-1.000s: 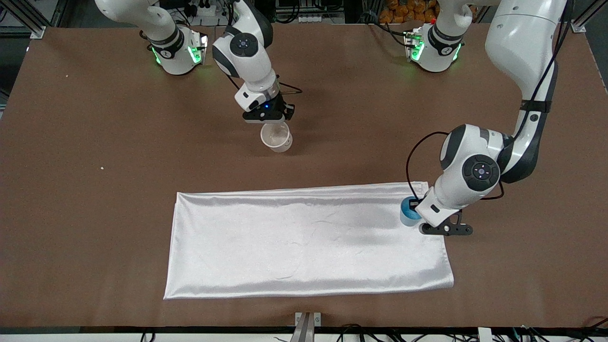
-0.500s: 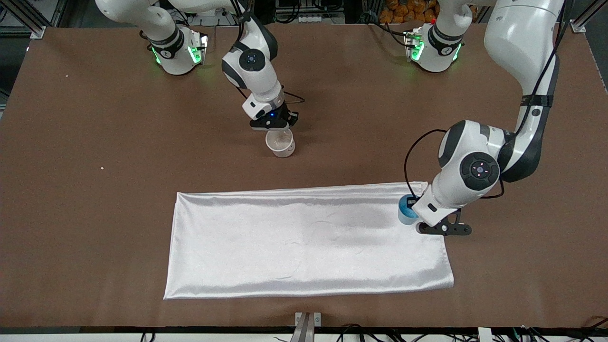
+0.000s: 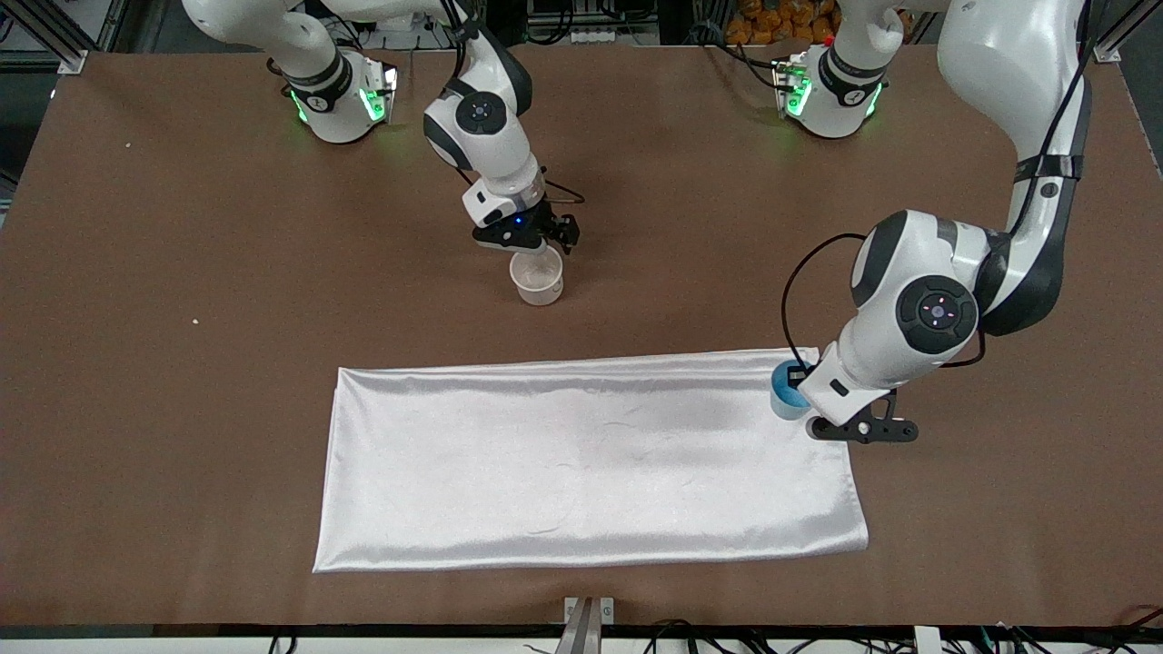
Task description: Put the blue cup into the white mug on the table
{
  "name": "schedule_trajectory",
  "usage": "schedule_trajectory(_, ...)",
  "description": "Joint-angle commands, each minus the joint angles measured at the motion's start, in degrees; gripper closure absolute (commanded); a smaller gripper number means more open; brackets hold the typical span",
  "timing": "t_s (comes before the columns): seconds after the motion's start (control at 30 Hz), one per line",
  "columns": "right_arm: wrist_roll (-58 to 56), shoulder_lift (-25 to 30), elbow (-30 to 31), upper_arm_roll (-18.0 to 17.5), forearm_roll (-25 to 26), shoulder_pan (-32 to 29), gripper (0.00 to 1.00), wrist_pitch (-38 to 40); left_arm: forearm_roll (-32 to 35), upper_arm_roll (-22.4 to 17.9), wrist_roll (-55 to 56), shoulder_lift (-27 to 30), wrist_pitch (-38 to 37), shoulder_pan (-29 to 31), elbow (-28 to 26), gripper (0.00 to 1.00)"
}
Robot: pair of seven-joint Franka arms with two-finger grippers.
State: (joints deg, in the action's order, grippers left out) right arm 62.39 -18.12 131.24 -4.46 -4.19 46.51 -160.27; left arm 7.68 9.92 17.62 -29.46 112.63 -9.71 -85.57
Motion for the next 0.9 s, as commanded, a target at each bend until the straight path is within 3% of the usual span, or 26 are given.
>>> schedule_trajectory(0.0,1.33,5.28,-0.02,0.68,0.5,-0.02,0.0,5.84,-1.08,1.42,2.51,2.21,-1.97,-0.22,-0.21,1.0)
schedule_trajectory(0.17,0.98,8.1,-1.69,1.91,1.29,-0.37,0.0,12.78,-1.26,3.88,7.34,2.3,-2.68,-0.14,-0.21,1.0)
schedule_trajectory(0.47,-2.17,8.63,-7.66,4.64,8.15,-3.09,0.0,24.21,-1.17,8.71,16.39,3.0,-2.77,-0.22,-0.21,1.0)
schedule_trajectory(0.87,-23.34,7.57,-9.52,4.64,8.15,-17.06,0.0,25.19,-1.0,14.78,29.39,2.83,-2.77,-1.36,-0.21,1.0)
